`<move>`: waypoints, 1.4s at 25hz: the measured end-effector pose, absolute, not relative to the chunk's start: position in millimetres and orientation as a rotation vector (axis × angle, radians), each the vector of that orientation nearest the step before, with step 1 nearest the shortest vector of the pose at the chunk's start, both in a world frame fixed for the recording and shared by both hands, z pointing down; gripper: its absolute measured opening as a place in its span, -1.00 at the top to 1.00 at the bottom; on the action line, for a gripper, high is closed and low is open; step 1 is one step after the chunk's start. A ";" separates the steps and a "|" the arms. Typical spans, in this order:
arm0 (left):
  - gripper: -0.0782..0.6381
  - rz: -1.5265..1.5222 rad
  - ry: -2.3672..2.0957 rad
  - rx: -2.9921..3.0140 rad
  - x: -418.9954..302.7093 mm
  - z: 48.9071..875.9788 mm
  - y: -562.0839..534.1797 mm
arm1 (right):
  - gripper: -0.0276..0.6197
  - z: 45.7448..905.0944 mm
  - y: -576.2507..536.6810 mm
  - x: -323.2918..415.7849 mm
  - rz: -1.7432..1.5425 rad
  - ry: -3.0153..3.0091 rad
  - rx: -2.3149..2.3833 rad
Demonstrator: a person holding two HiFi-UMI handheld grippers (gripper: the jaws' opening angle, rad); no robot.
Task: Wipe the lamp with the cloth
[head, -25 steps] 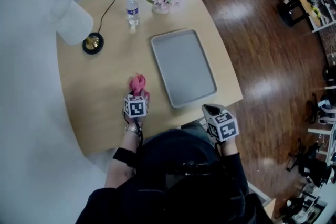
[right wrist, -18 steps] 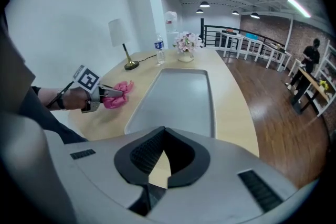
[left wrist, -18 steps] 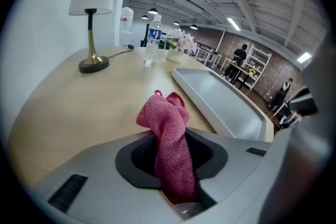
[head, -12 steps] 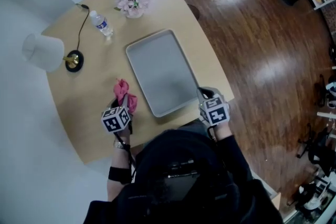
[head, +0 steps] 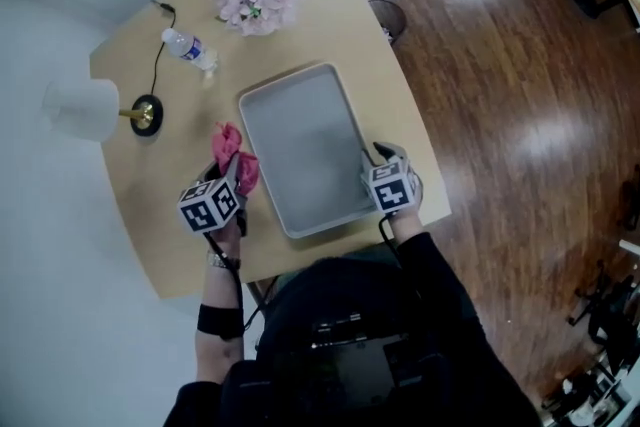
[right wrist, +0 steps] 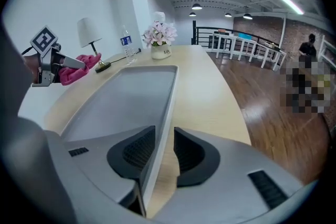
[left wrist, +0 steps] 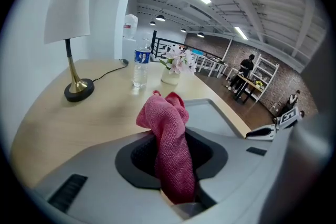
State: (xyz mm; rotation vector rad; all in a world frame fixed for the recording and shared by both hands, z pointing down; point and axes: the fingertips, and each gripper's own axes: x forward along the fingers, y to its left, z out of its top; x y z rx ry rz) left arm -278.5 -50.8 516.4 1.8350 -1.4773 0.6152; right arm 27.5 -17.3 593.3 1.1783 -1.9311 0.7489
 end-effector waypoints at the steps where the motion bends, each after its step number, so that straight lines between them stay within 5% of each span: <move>1: 0.45 0.616 -1.484 1.829 -278.2 517.0 -57.4 | 0.55 600.8 -18.1 26.4 0.767 -1.926 1.159; 25: 0.43 0.748 -1.467 1.759 -265.6 584.5 -214.4 | 0.66 602.2 -17.6 21.5 0.723 -1.940 1.129; 35: 0.43 0.770 -1.330 1.870 -127.2 581.3 -234.3 | 0.66 601.4 -18.0 16.5 0.689 -1.984 1.100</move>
